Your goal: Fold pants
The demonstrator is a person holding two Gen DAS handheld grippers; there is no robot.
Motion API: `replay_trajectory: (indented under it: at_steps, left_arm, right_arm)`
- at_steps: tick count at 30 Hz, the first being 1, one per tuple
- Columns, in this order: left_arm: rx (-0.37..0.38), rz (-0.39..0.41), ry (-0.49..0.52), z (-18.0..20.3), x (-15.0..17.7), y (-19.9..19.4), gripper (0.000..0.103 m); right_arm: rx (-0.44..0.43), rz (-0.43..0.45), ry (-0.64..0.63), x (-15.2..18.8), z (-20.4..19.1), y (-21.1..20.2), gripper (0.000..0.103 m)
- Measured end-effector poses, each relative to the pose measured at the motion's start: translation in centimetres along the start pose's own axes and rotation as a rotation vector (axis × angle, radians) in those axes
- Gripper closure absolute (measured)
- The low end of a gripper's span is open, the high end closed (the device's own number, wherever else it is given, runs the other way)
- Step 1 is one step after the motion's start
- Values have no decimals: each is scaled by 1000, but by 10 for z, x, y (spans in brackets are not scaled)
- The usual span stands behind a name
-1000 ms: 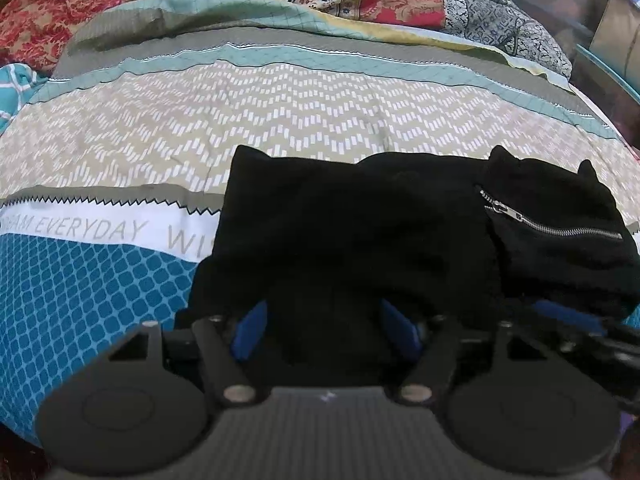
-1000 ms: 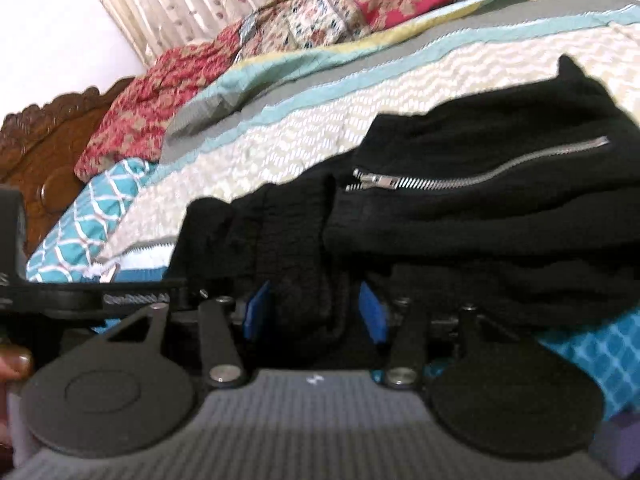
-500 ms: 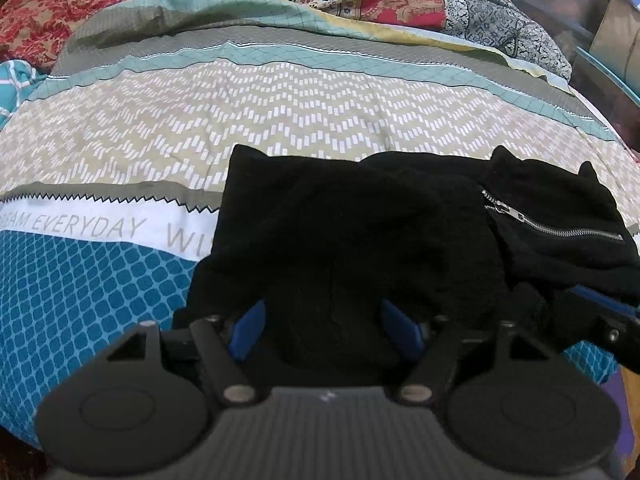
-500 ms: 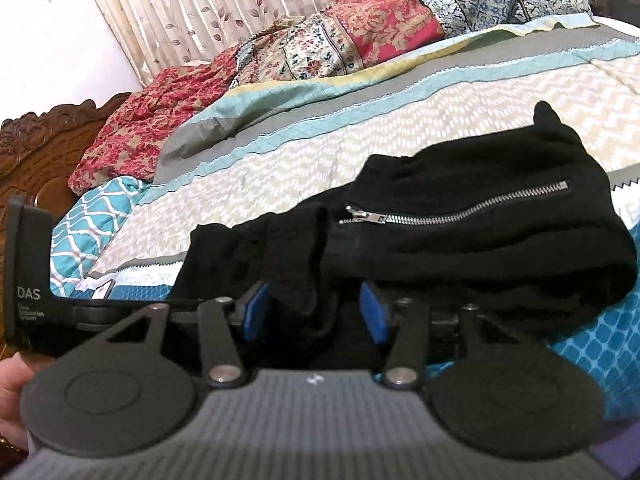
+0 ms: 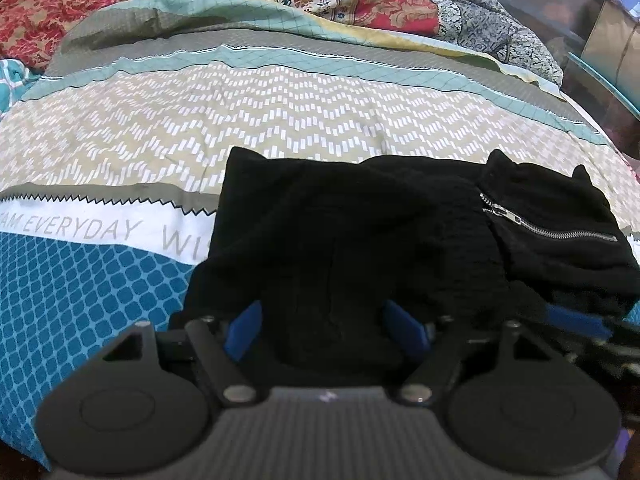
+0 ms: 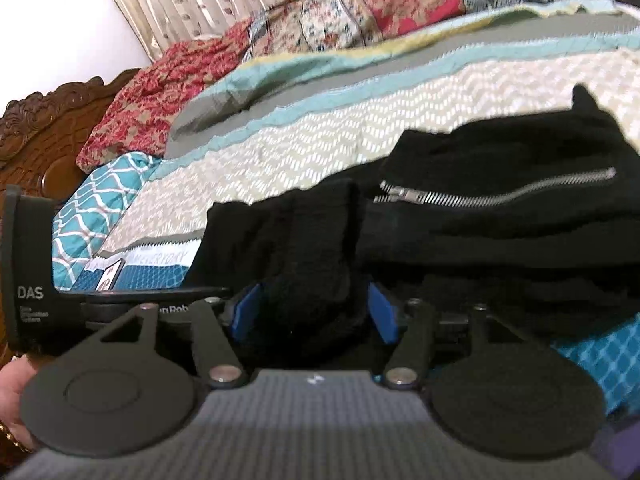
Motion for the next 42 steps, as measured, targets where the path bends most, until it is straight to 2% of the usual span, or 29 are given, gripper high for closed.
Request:
replay_trajectory:
  at_steps: [3,5,7,8,10,12,15,17,18,20,21,23,25,27,29,31,32,34,35,36,37,38,40,42]
  left_arm:
    - [13,6,2,0,0,-1,31]
    - [54,19,-25,-4,-3,-9,31]
    - [99,89,-62,-16,-8,-27,30]
    - [85,128,-72,-26,-11,-36,20]
    - [25,167,-102,-52,-17,-46,10]
    - [46,152,-156,-77,-18,-41,10]
    - [161,96,-205,-95,-19,-20,7]
    - [169,66,-198,-97,-23,-4,8]
    - [185,59,-187,-94,-25,4,12]
    - [250,41,-149,-80,-30,18,71]
    - [262,30,-140,-76,-31,23,79]
    - [222,65,-122,-73,-40,20,83]
    - [234,172,-193,-87,-53,1,84]
    - [273,288,-338,-114,-63,-20,84]
    - [290,323,-416,-128,-66,-22,84]
    - [252,275,-402,-127,-65,-5,83]
    - [222,234,-374,-122,-62,8,82]
    - [199,137,-349,-117,-51,34,75]
    - [183,107,-357,-116,-45,43,71]
    - [169,109,-376,-117,-40,44,66]
    - [163,118,-392,-119,-37,40,54]
    - [160,126,-404,-121,-36,34,46]
    - [145,145,-417,-128,-33,21,45]
    - [137,186,-440,-137,-33,0,45]
  right_arm:
    - [9,-14,32,3,2,3,32]
    - [11,-23,53,4,4,2,31]
    - [13,-29,80,4,6,1,29]
    - [12,-34,91,5,8,1,29]
    - [4,-46,116,7,10,1,28]
    - [-3,-54,139,8,11,1,27]
    - [-11,-72,135,11,6,4,27]
    - [-11,-88,116,13,0,7,28]
    - [-4,-90,104,14,-3,10,30]
    - [4,-96,53,16,-10,14,45]
    - [6,-99,26,16,-15,15,56]
    - [22,-62,-70,12,-29,12,63]
    - [24,15,-187,7,-47,4,67]
    - [8,124,-299,1,-65,-8,68]
    - [10,205,-376,-6,-74,-11,68]
    - [61,176,-388,-7,-68,6,68]
    - [92,128,-359,-6,-58,20,68]
    - [173,-29,-210,0,-24,53,67]
    - [146,-26,-129,0,-13,53,66]
    - [120,-14,-101,-2,-12,48,65]
    - [114,-22,-107,-2,-13,44,61]
    - [111,-20,-118,-3,-15,37,58]
    - [108,19,-121,-5,-18,22,47]
    - [87,69,-116,-9,-19,3,47]
Point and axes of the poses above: each gripper's, at about its wrist camera, not at the fingertips, and y roughly the way its jaws point, z to its right, x to its underside, the point moved 7 cm from there along y, roughly the way its jaws point, and after that the axes turned 15 degrees about y, right-handed, at the moved point
